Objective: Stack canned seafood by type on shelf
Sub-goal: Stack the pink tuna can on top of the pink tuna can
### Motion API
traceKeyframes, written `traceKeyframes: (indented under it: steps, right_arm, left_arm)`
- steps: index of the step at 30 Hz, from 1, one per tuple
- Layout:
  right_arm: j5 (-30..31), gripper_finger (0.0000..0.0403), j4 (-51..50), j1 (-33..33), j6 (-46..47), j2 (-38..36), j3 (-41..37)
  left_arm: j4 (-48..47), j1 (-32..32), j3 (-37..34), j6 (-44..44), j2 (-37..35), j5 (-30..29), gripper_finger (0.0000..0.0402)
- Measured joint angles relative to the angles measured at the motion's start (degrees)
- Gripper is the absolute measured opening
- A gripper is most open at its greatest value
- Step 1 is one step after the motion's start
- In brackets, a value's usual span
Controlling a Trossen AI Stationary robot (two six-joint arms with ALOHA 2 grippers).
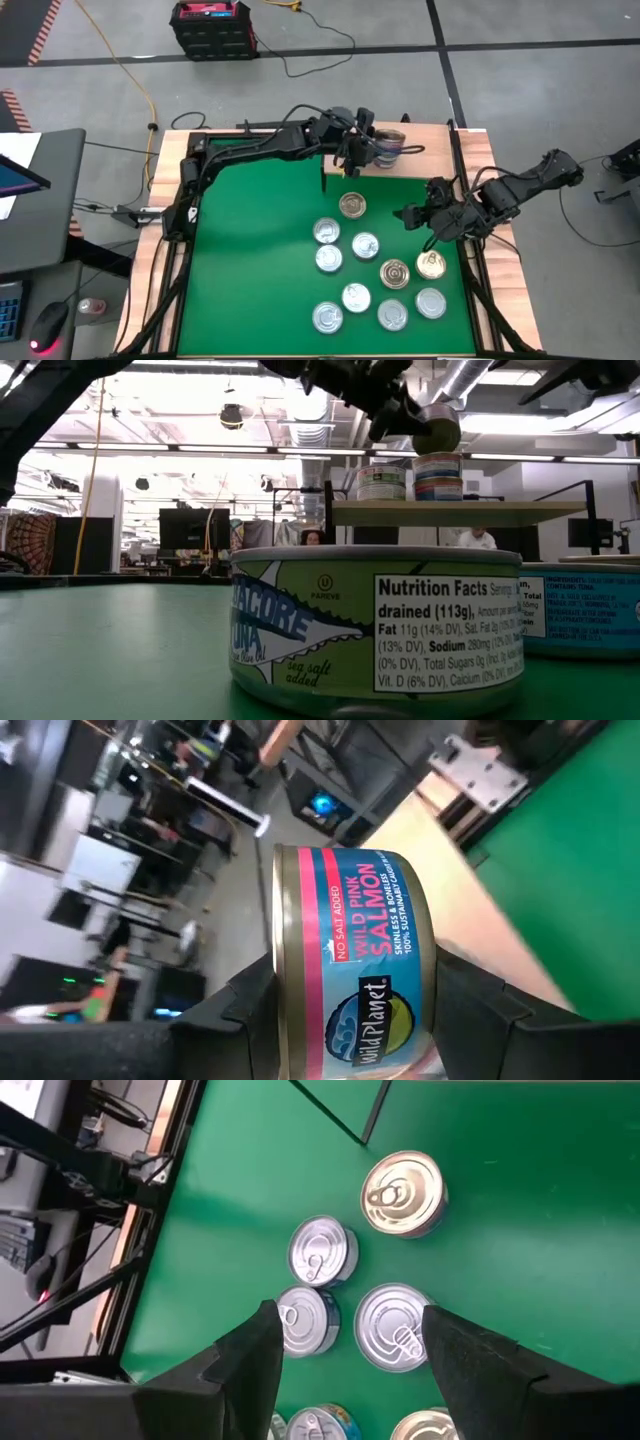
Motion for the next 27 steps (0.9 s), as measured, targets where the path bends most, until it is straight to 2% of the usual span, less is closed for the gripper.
traceKeyframes:
  steps: [4, 10, 17, 22, 27]
  right_arm:
    - [0.7, 0.0261, 0.0, 0.0, 0.3, 0.0, 0.0]
    - [2.7, 0.0261, 0.6, 0.0, 0.1, 0.0, 0.0]
    - [3.0, 0.0261, 1.3, 0.0, -0.1, 0.0, 0.0]
    - [3.2, 0.0261, 3.0, 0.0, -1.6, 0.0, 0.0]
    - [3.8, 0.0261, 3.0, 0.0, -1.9, 0.0, 0.0]
  left_arm:
    - [1.6, 0.0, 0.1, 2.4, 0.6, -3.8, 0.0187]
    - [0.9, 0.4, 0.1, 6.4, 0.6, -3.6, 0.0187]
    - [0.7, 0.9, 0.1, -0.7, 0.6, -2.2, 0.0206]
    - [-1.5, 0.7, 0.1, -1.7, 0.6, -0.3, 0.0243]
    - [-1.7, 0.6, 0.1, -3.2, 0.6, 1.7, 0.0252]
